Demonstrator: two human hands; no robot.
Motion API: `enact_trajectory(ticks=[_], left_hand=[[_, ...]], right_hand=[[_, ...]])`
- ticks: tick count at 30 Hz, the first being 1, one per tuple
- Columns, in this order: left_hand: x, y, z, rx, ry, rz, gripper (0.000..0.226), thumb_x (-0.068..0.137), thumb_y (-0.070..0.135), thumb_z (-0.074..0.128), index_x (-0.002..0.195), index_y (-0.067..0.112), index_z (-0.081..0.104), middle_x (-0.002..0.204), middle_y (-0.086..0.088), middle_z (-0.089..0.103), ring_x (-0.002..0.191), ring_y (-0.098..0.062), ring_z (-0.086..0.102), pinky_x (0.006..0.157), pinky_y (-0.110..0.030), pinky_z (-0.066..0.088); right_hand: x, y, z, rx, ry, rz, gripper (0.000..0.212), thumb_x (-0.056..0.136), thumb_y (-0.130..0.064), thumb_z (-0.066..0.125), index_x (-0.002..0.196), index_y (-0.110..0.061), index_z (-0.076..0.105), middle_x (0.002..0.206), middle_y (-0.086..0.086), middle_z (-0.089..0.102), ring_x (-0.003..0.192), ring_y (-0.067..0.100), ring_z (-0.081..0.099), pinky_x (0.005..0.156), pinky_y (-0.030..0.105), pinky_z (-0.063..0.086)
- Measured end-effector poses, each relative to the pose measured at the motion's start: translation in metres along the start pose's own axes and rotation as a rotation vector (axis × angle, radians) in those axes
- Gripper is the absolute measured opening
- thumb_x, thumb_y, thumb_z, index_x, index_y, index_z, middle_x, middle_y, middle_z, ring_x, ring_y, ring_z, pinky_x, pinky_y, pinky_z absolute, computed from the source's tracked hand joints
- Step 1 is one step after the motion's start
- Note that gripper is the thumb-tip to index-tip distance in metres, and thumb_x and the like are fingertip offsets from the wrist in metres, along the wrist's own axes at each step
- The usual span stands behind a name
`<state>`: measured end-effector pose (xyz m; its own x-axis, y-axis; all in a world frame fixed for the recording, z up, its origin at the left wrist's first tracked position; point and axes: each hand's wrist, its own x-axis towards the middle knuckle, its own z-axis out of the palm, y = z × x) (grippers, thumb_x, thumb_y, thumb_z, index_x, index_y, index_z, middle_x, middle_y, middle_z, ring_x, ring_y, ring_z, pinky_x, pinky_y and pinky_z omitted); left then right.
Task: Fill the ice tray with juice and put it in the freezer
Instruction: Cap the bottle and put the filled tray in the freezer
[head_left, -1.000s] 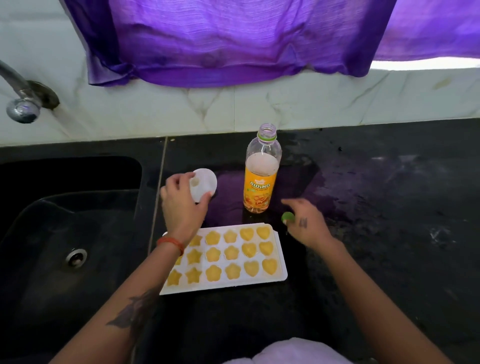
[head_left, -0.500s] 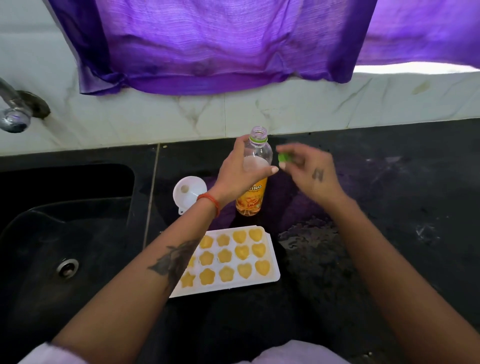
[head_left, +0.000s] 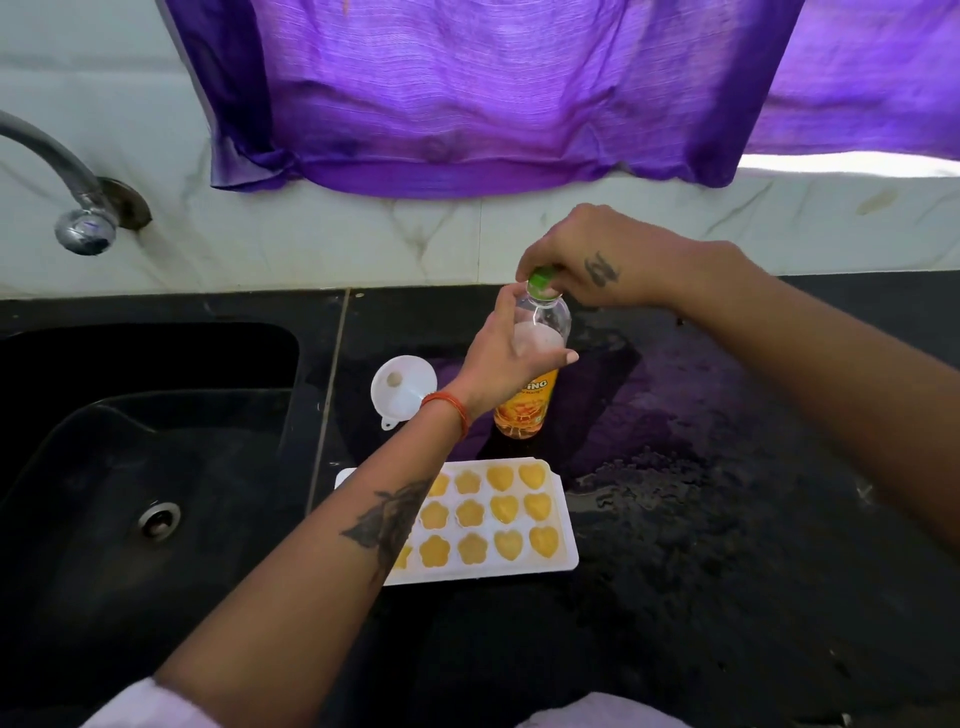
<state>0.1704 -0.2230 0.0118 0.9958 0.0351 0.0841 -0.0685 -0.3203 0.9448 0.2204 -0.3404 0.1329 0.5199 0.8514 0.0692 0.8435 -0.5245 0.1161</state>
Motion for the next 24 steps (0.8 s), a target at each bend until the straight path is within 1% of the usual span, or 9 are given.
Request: enact_trajectory(ticks=[6,8,11,13,14,17,20,22,24], left_hand=[[0.001,0.0,-0.001,0.015,-0.008,-0.007,0.082,0.071,0.029,0.079,0.133,0.026,0.026,0.13,-0.009,0.046,0.115,-0.027,0.052,0.093,-0.047,0.051],[0.0,0.001,0.0,0.019,-0.011,0.001,0.081,0.071,0.028,0.079,0.132,0.026,0.026,0.131,-0.009,0.045,0.115,-0.027,0.052,0.093,-0.046,0.051],[-0.001,0.003,0.001,0.022,-0.017,0.016,0.083,0.072,0.025,0.079,0.135,0.025,0.025,0.133,-0.009,0.043,0.118,-0.026,0.049,0.095,-0.043,0.05],[-0.002,0.003,0.002,0.019,-0.024,0.006,0.082,0.071,0.025,0.079,0.134,0.023,0.026,0.132,-0.01,0.045,0.118,-0.026,0.05,0.097,-0.044,0.049],[-0.002,0.003,0.002,0.01,-0.025,0.003,0.08,0.071,0.024,0.08,0.133,0.023,0.028,0.131,-0.01,0.046,0.117,-0.027,0.051,0.097,-0.046,0.048],[-0.003,0.003,0.001,-0.004,-0.019,0.003,0.077,0.071,0.023,0.08,0.13,0.024,0.031,0.128,-0.01,0.048,0.114,-0.028,0.054,0.096,-0.048,0.048],[-0.002,0.002,0.002,-0.006,-0.025,0.0,0.083,0.07,0.022,0.08,0.134,0.025,0.028,0.129,-0.011,0.047,0.115,-0.028,0.053,0.096,-0.047,0.049],[-0.002,0.001,0.001,-0.013,-0.005,-0.001,0.083,0.07,0.022,0.08,0.134,0.023,0.028,0.13,-0.011,0.046,0.116,-0.028,0.052,0.096,-0.047,0.049],[-0.002,0.002,0.0,-0.013,0.003,0.004,0.078,0.071,0.022,0.08,0.132,0.023,0.029,0.131,-0.011,0.045,0.117,-0.028,0.051,0.095,-0.046,0.049]], right_hand=[[0.008,-0.002,-0.007,-0.211,-0.125,-0.135,0.025,0.091,-0.016,0.055,0.113,-0.013,0.065,0.098,0.015,0.069,0.088,0.032,0.062,0.075,0.036,0.05],[0.007,0.001,-0.007,-0.196,-0.112,-0.065,0.03,0.094,-0.028,0.048,0.11,-0.009,0.064,0.095,0.017,0.069,0.085,0.033,0.062,0.074,0.036,0.049],[0.009,0.003,-0.002,-0.115,-0.156,0.114,0.055,0.095,-0.048,0.037,0.095,-0.002,0.066,0.079,0.015,0.069,0.073,0.029,0.065,0.067,0.03,0.047],[0.008,0.005,-0.006,0.141,-0.246,0.282,0.065,0.09,-0.059,0.035,0.088,-0.003,0.068,0.071,0.01,0.071,0.061,0.023,0.068,0.063,0.025,0.05],[0.006,0.009,-0.011,0.235,-0.287,0.339,0.065,0.086,-0.062,0.039,0.092,-0.005,0.068,0.079,0.009,0.072,0.064,0.021,0.07,0.067,0.026,0.053],[-0.001,0.017,-0.022,0.169,-0.313,0.206,0.064,0.077,-0.047,0.068,0.133,-0.02,0.05,0.128,0.004,0.06,0.104,0.022,0.062,0.087,0.025,0.043],[-0.005,0.005,-0.011,0.082,-0.177,0.02,0.045,0.084,-0.02,0.064,0.128,-0.024,0.055,0.119,0.009,0.063,0.099,0.021,0.058,0.082,0.026,0.042],[-0.003,0.0,-0.001,-0.024,-0.09,0.037,0.034,0.092,-0.023,0.053,0.124,-0.015,0.058,0.11,0.014,0.063,0.098,0.028,0.057,0.083,0.033,0.043],[-0.002,-0.004,0.007,-0.107,-0.044,0.102,0.038,0.096,-0.033,0.043,0.119,-0.005,0.056,0.107,0.018,0.062,0.095,0.032,0.058,0.08,0.036,0.044]])
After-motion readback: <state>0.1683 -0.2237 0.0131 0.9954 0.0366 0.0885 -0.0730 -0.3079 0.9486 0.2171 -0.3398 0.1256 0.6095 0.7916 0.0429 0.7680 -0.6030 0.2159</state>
